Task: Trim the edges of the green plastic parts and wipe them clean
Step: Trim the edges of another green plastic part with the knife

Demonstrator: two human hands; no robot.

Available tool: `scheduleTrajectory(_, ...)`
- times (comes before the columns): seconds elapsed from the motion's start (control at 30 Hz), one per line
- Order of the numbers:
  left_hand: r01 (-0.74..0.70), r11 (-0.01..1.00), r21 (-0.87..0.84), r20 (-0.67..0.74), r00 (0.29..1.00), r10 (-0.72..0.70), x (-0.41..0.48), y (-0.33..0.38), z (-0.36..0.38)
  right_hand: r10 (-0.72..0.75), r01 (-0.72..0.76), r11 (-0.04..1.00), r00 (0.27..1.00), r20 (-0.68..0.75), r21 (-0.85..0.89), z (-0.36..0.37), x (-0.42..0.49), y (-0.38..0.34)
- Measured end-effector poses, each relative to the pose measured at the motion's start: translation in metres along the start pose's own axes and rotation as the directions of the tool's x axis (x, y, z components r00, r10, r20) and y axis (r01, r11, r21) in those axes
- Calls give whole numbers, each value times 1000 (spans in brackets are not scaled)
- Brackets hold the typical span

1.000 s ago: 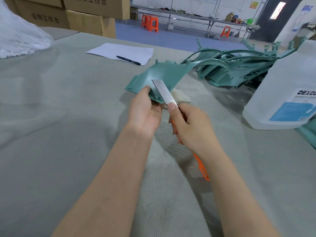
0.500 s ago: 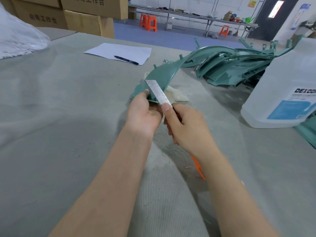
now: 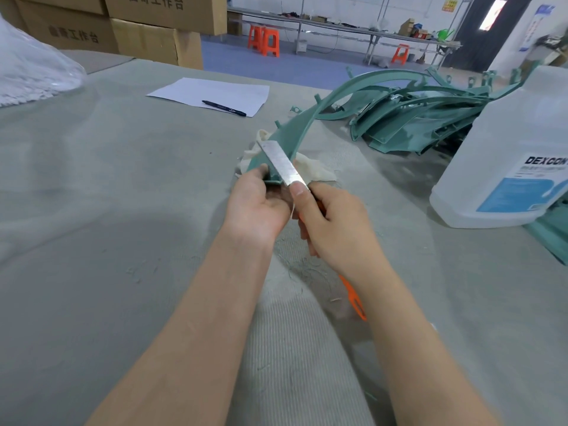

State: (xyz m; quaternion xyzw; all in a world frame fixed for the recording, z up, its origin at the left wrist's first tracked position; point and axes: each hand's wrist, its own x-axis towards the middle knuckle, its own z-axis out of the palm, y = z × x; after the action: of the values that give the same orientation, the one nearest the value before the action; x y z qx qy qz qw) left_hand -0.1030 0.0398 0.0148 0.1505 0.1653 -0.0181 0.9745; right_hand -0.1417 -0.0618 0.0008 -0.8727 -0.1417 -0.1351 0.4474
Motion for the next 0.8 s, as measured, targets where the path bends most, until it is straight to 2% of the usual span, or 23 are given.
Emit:
scheduleTrajectory(0.07,74,993,-97,5,997,-74,4,3,3,2,-2,1000,1000,-22,6,0,0,0)
scheduleTrajectory(0.1,69,996,-56,-40,997,-71,10,4,2,1,-1,1000,1000,-24,2,0,0,0)
scheduleTrajectory(0.2,56,998,29,30,998,-57,1,2,0,-6,5,1000,1000,-22,-9,1,0,0)
scheduleTrajectory(0.3,71,992,108,5,997,-72,-9,5,3,-20,19,999,1000,-18,-48,3,0,1)
scheduleTrajectory(0.4,69,997,29,9,998,-69,-15,3,4,-27,27,997,1000,-2,-73,5,0,1)
scheduleTrajectory(0.47,66,997,28,20,998,-66,-14,5,3,-35,37,995,999,19,-90,6,-1,0)
scheduleTrajectory(0.5,8,996,90,18,1000,-10,-14,6,0,-39,42,995,999,30,-92,6,-1,-1)
scheduleTrajectory(0.53,25,999,22,44,999,-26,-15,6,-4,-42,45,995,998,41,-91,6,-2,-1)
scheduleTrajectory(0.57,2,991,131,-13,1000,-1,-24,9,-1,-41,45,995,998,47,-86,5,-2,-2)
scheduleTrajectory(0.6,-34,984,174,7,999,34,-18,7,-5,-35,39,997,998,47,-73,4,-2,-3)
scheduleTrajectory(0.67,9,1000,1,55,998,-9,-7,3,-5,-6,6,1000,1000,20,-23,1,-1,-3)
scheduleTrajectory(0.73,19,999,29,-47,999,-18,4,5,-3,39,-37,999,998,-44,38,-5,1,-4)
scheduleTrajectory(0.8,-16,996,83,-71,997,22,2,5,0,83,-73,993,991,-106,90,-11,3,-5)
